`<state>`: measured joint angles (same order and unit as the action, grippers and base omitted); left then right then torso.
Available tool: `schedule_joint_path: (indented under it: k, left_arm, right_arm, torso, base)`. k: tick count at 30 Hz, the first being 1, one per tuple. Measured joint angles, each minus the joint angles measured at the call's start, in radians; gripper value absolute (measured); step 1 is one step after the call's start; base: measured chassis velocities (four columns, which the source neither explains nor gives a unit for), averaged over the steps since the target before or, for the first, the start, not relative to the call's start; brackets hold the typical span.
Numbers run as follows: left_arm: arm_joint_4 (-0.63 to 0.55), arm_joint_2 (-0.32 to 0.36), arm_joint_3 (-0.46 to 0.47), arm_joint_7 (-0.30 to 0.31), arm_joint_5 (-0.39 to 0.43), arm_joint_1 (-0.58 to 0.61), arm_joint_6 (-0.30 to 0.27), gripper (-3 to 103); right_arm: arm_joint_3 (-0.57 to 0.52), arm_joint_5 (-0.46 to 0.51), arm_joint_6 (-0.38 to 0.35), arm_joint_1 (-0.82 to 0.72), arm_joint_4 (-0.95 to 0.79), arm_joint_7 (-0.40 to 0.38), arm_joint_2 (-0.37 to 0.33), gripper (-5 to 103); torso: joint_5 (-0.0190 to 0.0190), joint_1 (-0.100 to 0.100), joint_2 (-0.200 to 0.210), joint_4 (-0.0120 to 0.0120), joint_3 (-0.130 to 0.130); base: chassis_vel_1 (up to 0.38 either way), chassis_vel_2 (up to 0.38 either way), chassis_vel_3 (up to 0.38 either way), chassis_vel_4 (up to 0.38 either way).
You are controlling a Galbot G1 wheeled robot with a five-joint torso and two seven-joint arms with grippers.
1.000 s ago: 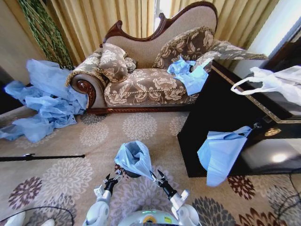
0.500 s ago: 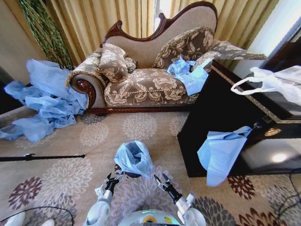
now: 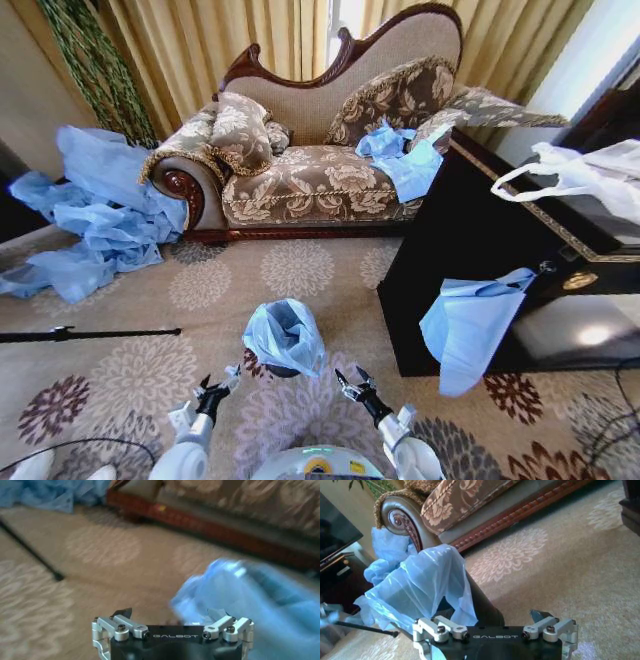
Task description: Place a garbage bag over the trash bin.
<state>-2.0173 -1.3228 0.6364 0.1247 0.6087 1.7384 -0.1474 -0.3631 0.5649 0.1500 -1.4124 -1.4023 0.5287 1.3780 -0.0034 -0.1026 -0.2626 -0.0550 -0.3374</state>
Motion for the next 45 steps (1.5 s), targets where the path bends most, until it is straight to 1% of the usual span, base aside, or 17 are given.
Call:
schedule_joint_path:
  k: [2,3,5,6,7,10,12,13,16,17,20,22,24,28,33,37,45]
  left_arm:
    - [-0.098,0.016,-0.025,0.062,0.036,-0.008,-0.079,100]
    - [-0.098,0.016,-0.025,0.062,0.036,-0.008,-0.079,100]
    - [-0.194,0.042,-0.081,0.185,0.119,-0.057,-0.189,100]
    - [-0.253,0.067,-0.127,0.274,0.212,-0.134,-0.275,100]
    - [-0.27,0.081,-0.151,0.315,0.252,-0.187,-0.317,101]
    - [-0.275,0.1,-0.182,0.369,0.314,-0.261,-0.356,93]
    - [-0.249,0.122,-0.218,0.427,0.374,-0.331,-0.38,90]
    - [-0.249,0.122,-0.218,0.427,0.374,-0.331,-0.38,90]
    - [-0.141,0.146,-0.306,0.557,0.457,-0.474,-0.402,78]
    - [-0.141,0.146,-0.306,0.557,0.457,-0.474,-0.402,78]
    - [-0.031,0.133,-0.397,0.729,0.553,-0.625,-0.42,66]
    - [-0.004,0.127,-0.419,0.753,0.562,-0.66,-0.42,66]
    - [0.082,0.103,-0.477,0.8,0.566,-0.752,-0.416,58]
    - [0.189,0.079,-0.527,0.85,0.568,-0.833,-0.404,46]
    - [0.24,0.068,-0.542,0.884,0.581,-0.853,-0.396,34]
    - [0.28,0.048,-0.549,0.951,0.625,-0.86,-0.388,22]
    - [0.334,0.033,-0.544,0.974,0.625,-0.889,-0.375,3]
  right_arm:
    - [0.008,-0.001,0.0,-0.001,-0.01,-0.006,-0.003,100]
    - [0.008,-0.001,0.0,-0.001,-0.01,-0.006,-0.003,100]
    - [0.016,-0.001,0.0,-0.002,-0.02,-0.013,-0.005,100]
    - [0.02,-0.001,0.0,-0.002,-0.027,-0.018,-0.005,100]
    - [0.022,0.0,-0.001,-0.002,-0.03,-0.022,-0.005,100]
    - [0.033,0.0,-0.001,0.003,-0.029,-0.029,-0.007,100]
    - [0.044,-0.002,0.002,0.01,-0.022,-0.033,-0.009,100]
    - [0.044,-0.002,0.002,0.01,-0.022,-0.033,-0.009,100]
    - [0.046,-0.005,0.01,0.011,-0.011,-0.046,-0.008,100]
    - [0.046,-0.005,0.01,0.011,-0.011,-0.046,-0.008,100]
    - [0.046,-0.009,0.015,0.016,0.004,-0.052,-0.005,100]
    - [0.046,-0.011,0.017,0.019,0.009,-0.055,-0.004,100]
    - [0.045,-0.02,0.024,0.024,0.021,-0.069,0.002,100]
    - [0.043,-0.02,0.024,0.026,0.02,-0.093,0.002,100]
    - [0.038,-0.017,0.024,0.032,0.018,-0.103,-0.005,100]
    - [0.034,-0.013,0.023,0.04,0.022,-0.115,-0.006,100]
    - [0.035,-0.01,0.023,0.048,0.041,-0.12,-0.003,100]
  torso:
    - [0.0002,0.0,0.0,0.0001,0.0]
    - [0.0002,0.0,0.0,0.0001,0.0]
    - [0.0,0.0,0.0,-0.0004,0.0]
    - [0.0002,0.0,0.0,-0.0005,0.0]
    - [0.0,0.0,0.0,-0.0007,0.0]
    - [-0.0003,0.0,0.0,-0.0009,0.0]
    - [0.0006,0.0,0.0,0.0003,0.0]
    - [0.0006,0.0,0.0,0.0003,0.0]
    - [0.0,0.0,0.0,-0.0002,0.0]
    - [0.0,0.0,0.0,-0.0002,0.0]
    - [-0.0001,0.0,0.0,-0.0003,0.0]
    - [0.0001,0.0,0.0,-0.0002,0.0]
    - [0.0002,0.0,0.0,-0.0004,0.0]
    - [0.0002,0.0,0.0,-0.0003,0.0]
    - [0.0,0.0,0.0,0.0001,0.0]
    - [0.0,0.0,0.0,-0.0001,0.0]
    - [0.0,0.0,0.0,-0.0002,0.0]
  base:
    - [0.0,0.0,0.0,0.0]
    - [0.0,0.0,0.0,0.0]
    - [0.0,0.0,0.0,0.0]
    - [0.0,0.0,0.0,0.0]
    - [0.0,0.0,0.0,0.0]
    - [0.0,0.0,0.0,0.0]
    - [0.0,0.0,0.0,0.0]
    - [0.0,0.0,0.0,0.0]
    - [0.0,0.0,0.0,0.0]
    - [0.0,0.0,0.0,0.0]
    - [0.0,0.0,0.0,0.0]
    - [0.0,0.0,0.0,0.0]
    - [0.0,0.0,0.0,0.0]
    - [0.0,0.0,0.0,0.0]
    - [0.0,0.0,0.0,0.0]
    - [0.0,0.0,0.0,0.0]
    - [0.0,0.0,0.0,0.0]
